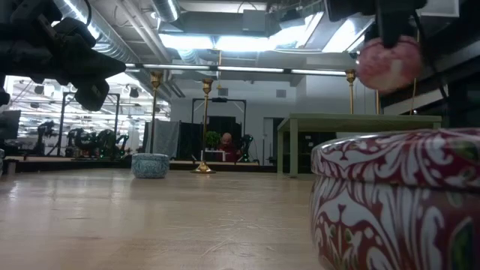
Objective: Pick & Place candle stick holders
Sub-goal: Put the gold pink scented candle on the shelf
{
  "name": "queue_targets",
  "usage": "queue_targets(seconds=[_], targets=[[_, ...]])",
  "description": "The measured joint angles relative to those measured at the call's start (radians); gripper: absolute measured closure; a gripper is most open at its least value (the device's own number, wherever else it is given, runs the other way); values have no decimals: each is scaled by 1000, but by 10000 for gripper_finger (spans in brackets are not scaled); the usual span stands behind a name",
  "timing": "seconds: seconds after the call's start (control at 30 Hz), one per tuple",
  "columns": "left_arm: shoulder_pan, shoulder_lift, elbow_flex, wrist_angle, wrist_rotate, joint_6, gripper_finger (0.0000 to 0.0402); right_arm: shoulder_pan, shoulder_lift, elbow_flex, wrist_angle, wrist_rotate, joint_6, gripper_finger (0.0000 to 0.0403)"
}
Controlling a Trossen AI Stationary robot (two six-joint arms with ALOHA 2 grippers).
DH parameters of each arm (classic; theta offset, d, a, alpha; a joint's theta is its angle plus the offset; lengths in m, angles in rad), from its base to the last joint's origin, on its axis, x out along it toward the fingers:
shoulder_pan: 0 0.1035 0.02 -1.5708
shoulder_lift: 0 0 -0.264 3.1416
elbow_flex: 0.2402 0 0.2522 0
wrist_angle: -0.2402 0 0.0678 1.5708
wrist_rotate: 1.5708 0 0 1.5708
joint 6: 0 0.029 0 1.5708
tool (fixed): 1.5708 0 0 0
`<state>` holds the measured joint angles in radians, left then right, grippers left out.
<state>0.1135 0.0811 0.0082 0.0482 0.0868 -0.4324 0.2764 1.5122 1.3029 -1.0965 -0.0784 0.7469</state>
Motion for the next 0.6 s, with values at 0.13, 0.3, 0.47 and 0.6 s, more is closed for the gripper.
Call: queue_targets(seconds=[0.13,0.3,0.47,0.6], targets=[[0,0,0,0,0,0,396,-71,-52,0,-22,8,-33,111],[0,0,0,0,0,0,396,-152,-96,0,-24,29,-75,111],[0,0,0,0,0,0,396,-237,-135,1,-24,45,-110,111],[0,0,0,0,0,0,396,-301,-169,1,-31,49,-150,111]])
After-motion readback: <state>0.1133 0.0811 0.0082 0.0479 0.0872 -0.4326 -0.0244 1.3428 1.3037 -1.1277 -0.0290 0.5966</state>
